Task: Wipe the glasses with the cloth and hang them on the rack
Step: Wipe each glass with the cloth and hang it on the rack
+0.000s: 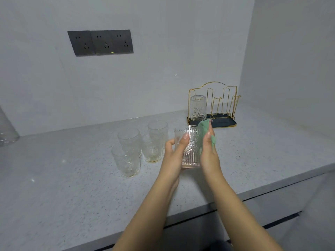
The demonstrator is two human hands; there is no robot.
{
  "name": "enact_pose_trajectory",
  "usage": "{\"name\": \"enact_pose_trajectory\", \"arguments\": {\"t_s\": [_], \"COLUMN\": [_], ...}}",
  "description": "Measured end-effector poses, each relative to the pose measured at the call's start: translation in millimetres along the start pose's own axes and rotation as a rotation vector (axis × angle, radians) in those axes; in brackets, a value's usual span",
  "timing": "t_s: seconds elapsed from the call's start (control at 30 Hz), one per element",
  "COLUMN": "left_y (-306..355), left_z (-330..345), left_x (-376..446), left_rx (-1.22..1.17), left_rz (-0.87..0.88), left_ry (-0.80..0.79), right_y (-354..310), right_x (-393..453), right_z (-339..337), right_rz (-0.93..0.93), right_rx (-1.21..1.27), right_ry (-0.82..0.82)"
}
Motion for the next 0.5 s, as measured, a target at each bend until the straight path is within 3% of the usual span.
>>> {"name": "enact_pose_trajectory", "arguments": {"t_s": [0.07, 0.13, 0.27, 0.37, 0.43, 0.5], "left_y": [-4, -2, 5, 9, 7, 6], "left_z": [7, 7, -8, -16, -13, -5], "left_x": [-4, -7, -6, -10, -12, -15], "left_rx": [-0.017, 0.029, 0.087, -0.05, -0.131, -0.123], "left_rz": [-0.02, -0.013, 0.053, 0.057, 0.043, 0.014], "left_ry": [-0.065, -0.109, -0.05, 0.076, 0.049, -0.04], "right_y": [3, -3, -15, -23, -27, -28], "right_x": [5, 2, -17, -30, -33, -27], "right_z": [-4, -1, 10, 23, 27, 21], "right_rz": [0.076, 0.04, -0.081, -0.236, -0.299, -0.2], "right_rx": [-0.009, -0.028, -0.034, -0.174, -0.217, -0.146], "right_ry": [0.023, 0.017, -0.068, -0.137, -0.155, -0.141]}}
Point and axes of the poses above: each hand's wrist, its own x-axis towards the middle knuckle, its own z-axis out of the palm, y = z × x, the point moved 9 cm from there along x, towards the middle knuckle, and after that the axes turned 2 degrees about x, right-handed, at the moved point
